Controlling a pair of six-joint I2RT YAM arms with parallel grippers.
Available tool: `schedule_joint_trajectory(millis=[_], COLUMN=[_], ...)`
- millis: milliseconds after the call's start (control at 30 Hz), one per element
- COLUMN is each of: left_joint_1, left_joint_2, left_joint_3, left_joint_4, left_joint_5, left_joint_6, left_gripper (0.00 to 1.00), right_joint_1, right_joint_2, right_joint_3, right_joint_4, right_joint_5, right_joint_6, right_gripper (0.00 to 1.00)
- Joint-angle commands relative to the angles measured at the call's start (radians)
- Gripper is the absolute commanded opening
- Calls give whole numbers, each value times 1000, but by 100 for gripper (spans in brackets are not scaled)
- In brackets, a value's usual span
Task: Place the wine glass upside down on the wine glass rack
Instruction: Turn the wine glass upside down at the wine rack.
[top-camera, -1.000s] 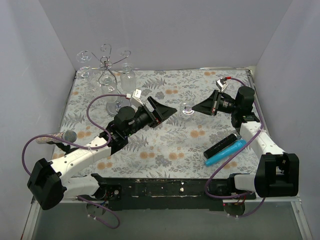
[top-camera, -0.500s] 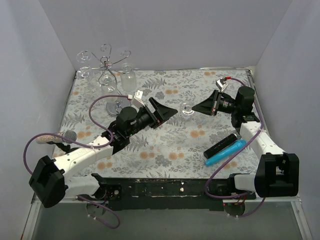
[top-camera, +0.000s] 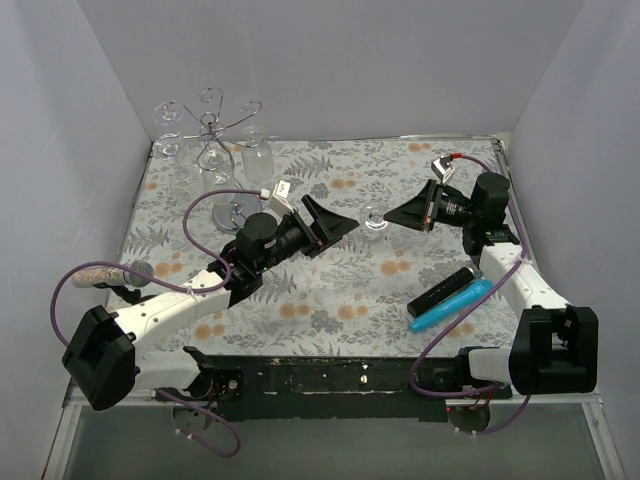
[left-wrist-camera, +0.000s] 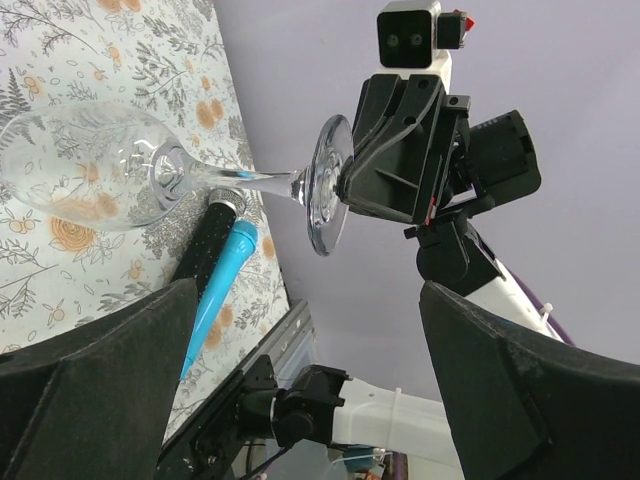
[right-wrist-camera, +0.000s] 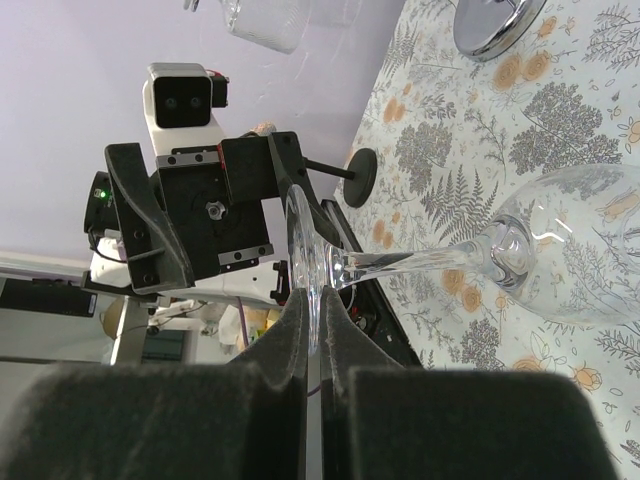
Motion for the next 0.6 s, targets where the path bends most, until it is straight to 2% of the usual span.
schedule_joint_trajectory(millis=[0, 567], left_joint_1=[-4, -4], left_joint_2=[7, 104], left_joint_3=[-6, 47], left_joint_4=[33, 62], left_joint_5=[33, 76], left_joint_6=[-8, -22], left_gripper=[93, 92], right_joint_1=[-6, -6], right_joint_2=[-19, 0], right_joint_3=[14, 17], right_joint_4=[96, 105], right_joint_5=[-27, -32], right_joint_6=[9, 15], right_gripper=[1, 1])
